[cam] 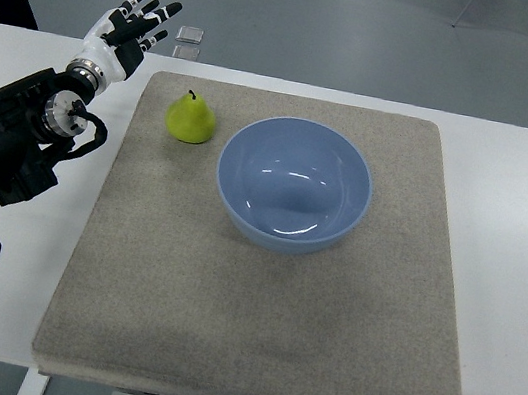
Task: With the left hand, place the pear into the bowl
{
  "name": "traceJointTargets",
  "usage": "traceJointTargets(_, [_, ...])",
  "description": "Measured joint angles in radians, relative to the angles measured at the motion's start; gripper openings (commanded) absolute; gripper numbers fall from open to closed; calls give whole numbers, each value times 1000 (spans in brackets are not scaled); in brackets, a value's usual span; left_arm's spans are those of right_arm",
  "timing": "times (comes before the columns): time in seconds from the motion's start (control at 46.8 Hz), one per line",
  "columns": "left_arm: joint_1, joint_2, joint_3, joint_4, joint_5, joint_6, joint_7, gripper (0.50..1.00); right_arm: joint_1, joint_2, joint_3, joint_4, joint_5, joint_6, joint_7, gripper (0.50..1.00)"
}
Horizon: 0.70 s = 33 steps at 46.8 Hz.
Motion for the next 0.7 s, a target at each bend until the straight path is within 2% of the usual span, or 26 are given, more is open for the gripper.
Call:
traceJointTargets(0.235, [6,1,-2,1,-3,4,-29,992,0,0,0,0,0,0,0,924])
traceJointTargets(0.704, [-8,5,9,-1,8,-2,-23,992,0,0,0,0,0,0,0,924])
